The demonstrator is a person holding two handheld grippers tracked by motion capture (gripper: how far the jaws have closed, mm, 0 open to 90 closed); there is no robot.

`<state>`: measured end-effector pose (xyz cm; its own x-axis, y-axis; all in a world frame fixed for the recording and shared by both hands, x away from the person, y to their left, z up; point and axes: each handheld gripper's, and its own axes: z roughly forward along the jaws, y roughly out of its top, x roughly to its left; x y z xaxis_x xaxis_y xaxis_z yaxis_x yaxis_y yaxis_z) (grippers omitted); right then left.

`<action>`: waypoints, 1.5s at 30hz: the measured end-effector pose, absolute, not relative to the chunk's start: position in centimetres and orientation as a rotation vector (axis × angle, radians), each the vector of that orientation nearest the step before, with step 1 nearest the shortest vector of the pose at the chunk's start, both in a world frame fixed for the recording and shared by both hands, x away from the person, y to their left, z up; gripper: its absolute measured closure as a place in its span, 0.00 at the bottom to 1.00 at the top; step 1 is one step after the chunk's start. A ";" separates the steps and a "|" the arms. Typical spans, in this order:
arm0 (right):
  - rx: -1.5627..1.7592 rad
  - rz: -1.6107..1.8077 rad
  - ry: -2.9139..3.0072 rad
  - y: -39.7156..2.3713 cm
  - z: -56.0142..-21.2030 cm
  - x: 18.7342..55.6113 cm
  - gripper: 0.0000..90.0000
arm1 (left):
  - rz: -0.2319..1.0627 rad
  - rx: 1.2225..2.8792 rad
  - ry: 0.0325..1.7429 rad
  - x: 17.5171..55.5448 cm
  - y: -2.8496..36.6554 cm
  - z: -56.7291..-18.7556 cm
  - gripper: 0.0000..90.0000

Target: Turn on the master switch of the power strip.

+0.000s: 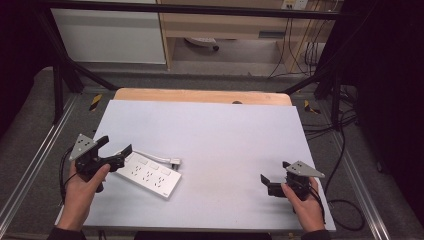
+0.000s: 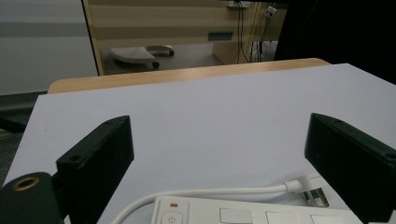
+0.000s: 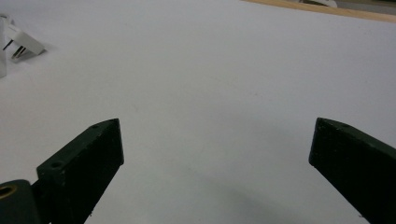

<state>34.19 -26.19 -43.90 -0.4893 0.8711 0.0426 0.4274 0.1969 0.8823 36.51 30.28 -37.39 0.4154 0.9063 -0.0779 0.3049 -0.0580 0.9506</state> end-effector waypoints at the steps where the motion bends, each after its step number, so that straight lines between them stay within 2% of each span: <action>1: 1.210 1.242 2.004 -26.2 -43.9 34.2 0.04 | 0.703 1.603 1.092 36.6 30.3 -37.4 0.09; 45: 1.197 1.224 2.034 -26.0 -44.1 34.4 0.04 | 0.643 1.685 1.169 38.6 30.5 -40.0 0.14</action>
<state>34.38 -25.95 -44.13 -0.5035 0.8632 0.0355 0.4358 0.2183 0.8732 38.65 30.50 -40.00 0.4044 0.9099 -0.0928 0.4089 -0.0892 0.9082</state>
